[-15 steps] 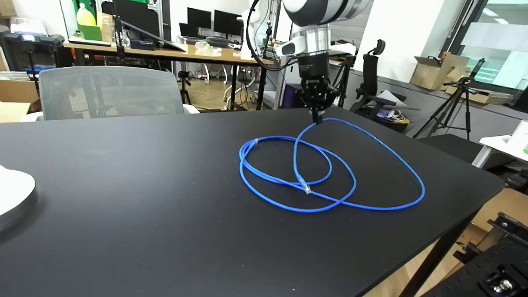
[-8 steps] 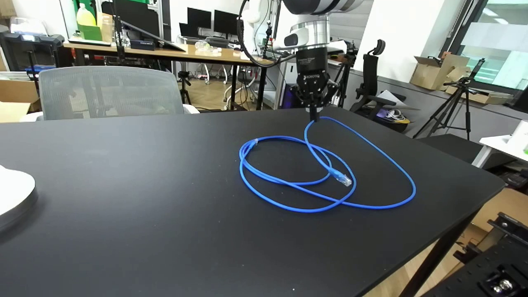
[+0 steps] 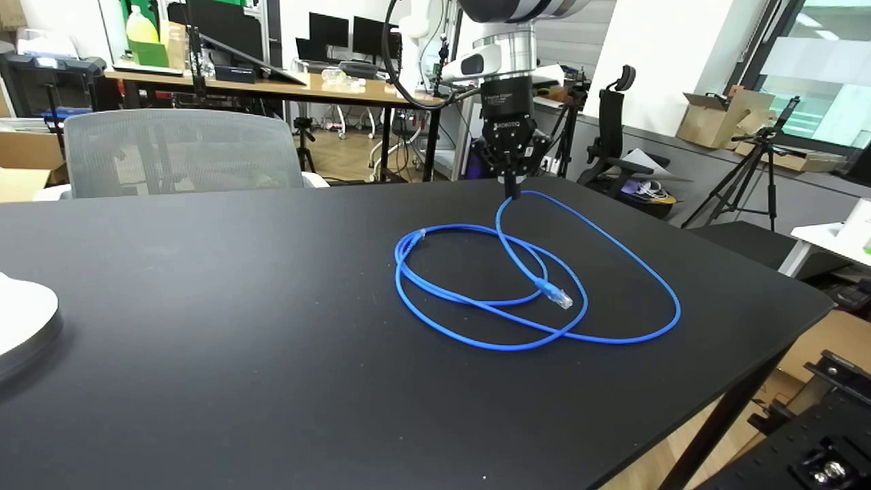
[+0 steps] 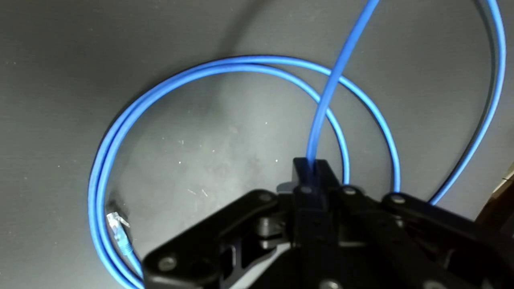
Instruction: Use the blue cable on the table to make a smaller circle
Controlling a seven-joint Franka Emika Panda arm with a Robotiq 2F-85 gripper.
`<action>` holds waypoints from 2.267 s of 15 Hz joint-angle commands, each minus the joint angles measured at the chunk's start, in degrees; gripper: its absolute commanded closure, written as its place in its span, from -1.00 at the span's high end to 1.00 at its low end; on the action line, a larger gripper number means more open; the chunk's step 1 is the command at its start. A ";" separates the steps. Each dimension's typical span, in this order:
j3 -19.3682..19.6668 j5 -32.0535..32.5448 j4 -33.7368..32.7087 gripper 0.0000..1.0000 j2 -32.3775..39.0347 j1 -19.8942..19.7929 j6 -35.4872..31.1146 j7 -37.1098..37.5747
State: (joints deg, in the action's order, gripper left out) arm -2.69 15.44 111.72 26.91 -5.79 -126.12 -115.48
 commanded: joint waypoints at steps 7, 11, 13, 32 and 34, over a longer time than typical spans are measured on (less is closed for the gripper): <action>0.84 -0.15 -1.25 -0.88 0.72 0.33 2.07 -0.06; 0.92 -0.13 -1.57 -0.97 1.12 0.30 2.17 -0.05; 0.48 -1.74 -2.93 -0.97 2.14 0.56 1.77 1.47; -1.25 -5.42 -24.01 -0.97 19.75 6.38 3.51 13.52; -1.32 -5.13 -24.83 -0.97 20.48 6.40 3.78 13.66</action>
State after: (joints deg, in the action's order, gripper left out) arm -4.45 9.13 90.42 45.61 0.01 -124.50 -104.31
